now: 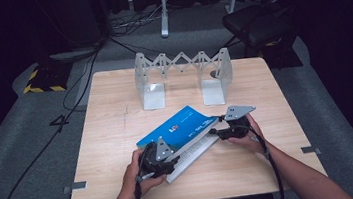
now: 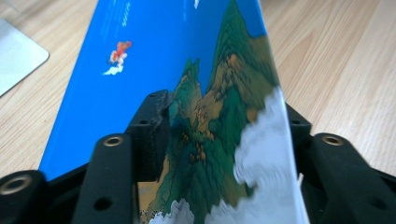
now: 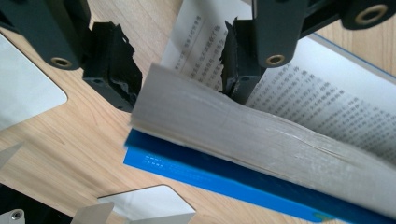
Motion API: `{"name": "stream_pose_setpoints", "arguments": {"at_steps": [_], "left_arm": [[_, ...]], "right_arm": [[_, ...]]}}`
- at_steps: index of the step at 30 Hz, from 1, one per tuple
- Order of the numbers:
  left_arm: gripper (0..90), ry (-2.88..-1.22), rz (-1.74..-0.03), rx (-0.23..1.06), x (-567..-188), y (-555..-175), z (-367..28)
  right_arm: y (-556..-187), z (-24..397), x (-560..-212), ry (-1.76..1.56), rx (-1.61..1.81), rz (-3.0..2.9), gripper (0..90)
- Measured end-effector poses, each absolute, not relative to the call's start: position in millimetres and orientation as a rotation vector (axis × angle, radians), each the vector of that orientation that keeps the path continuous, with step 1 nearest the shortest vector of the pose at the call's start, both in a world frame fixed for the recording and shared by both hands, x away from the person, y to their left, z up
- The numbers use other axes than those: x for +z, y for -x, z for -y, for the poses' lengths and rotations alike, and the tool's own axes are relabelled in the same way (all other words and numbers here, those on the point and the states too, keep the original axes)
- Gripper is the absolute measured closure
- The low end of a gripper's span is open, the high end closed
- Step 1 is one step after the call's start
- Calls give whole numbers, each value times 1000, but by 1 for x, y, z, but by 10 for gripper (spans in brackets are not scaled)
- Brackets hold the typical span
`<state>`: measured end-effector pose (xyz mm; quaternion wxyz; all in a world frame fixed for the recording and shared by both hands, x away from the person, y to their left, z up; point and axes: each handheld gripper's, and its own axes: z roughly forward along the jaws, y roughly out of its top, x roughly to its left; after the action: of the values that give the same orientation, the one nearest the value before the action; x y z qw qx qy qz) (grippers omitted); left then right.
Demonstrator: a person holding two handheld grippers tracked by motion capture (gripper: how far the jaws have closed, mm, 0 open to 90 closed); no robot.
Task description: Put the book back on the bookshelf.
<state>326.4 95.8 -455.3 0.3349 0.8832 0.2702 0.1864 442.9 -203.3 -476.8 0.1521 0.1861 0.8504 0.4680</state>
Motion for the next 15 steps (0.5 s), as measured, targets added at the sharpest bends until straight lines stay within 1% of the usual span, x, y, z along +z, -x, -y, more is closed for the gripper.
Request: {"name": "stream_pose_setpoints", "arguments": {"at_steps": [1,3,4,6,7,8,9,11,15], "left_arm": [[451,-2320,-709,496,-457,-326,-93],[452,-2347,-699,525,-458,-324,-88],[467,-2354,-684,535,-458,-323,-87],[542,-2350,-676,539,-457,-323,-88],[542,-2326,-664,545,-454,-322,-93],[612,-2303,-666,542,-452,-323,-96],[640,-2294,-656,526,-451,-325,-100],[663,-2293,-635,518,-451,-327,-103],[667,-2297,-573,454,-452,-330,-116]], "right_arm": [[-444,203,-476,-539,1351,-2443,483],[-443,201,-474,-536,1349,-2436,479],[-443,200,-473,-534,1347,-2435,478],[-443,200,-473,-531,1345,-2435,476],[-444,200,-472,-530,1346,-2438,466],[-445,200,-473,-531,1340,-2426,405],[-447,201,-473,-536,1340,-2428,376],[-449,202,-474,-536,1341,-2435,330],[-448,201,-473,-483,1309,-2463,314]]}}
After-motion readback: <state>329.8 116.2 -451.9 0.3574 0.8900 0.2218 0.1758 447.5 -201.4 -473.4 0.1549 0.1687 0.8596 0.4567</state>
